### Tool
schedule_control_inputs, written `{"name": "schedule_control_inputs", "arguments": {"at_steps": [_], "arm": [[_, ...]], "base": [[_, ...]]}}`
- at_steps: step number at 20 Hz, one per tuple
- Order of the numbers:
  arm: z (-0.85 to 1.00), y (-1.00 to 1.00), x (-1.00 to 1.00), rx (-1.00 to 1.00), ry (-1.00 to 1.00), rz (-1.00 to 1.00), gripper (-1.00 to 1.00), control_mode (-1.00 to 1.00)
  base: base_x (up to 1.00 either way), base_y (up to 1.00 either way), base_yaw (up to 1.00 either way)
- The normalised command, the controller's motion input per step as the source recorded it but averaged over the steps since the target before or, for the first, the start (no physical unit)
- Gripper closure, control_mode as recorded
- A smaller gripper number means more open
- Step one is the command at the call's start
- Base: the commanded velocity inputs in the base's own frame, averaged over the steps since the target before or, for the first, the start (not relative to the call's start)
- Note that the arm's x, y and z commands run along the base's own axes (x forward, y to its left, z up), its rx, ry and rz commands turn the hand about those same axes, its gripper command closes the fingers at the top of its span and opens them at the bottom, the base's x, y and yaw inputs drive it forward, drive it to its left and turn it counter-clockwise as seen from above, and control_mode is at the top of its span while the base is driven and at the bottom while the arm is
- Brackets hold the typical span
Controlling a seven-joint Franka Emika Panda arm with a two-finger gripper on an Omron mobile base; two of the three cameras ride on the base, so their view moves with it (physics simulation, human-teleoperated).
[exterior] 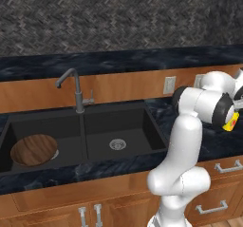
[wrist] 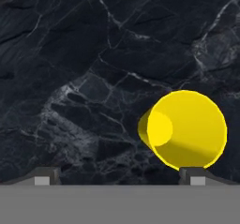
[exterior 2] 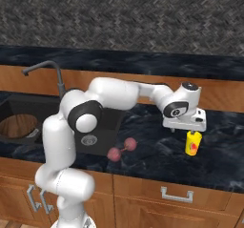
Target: Remove the onion and onion from the sink. Then move the bowl and cup from the counter to the sink for washing.
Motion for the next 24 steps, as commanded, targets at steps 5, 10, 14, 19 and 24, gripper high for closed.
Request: {"name": "schedule_control_inputs", "arguments": {"at_steps": [5,10,14,19,24], "arm": [[-0.13,-0.02,0.14,0.0,0.02,0.0,-1.0,-1.0],[-0.14,-0.02,0.15,0.0,0.01,0.01,-1.0,-1.0],[-0.18,-0.05,0.1,0.0,0.0,0.01,-1.0,-1.0],[-0.16,-0.07,0.09,0.0,0.0,0.02,-1.0,-1.0],[-0.16,-0.06,0.09,0.0,0.0,0.01,-1.0,-1.0]], "base": [[0.0,0.0,0.0],[0.0,0.0,0.0],[0.0,0.0,0.0],[0.0,0.0,0.0],[0.0,0.0,0.0]]}}
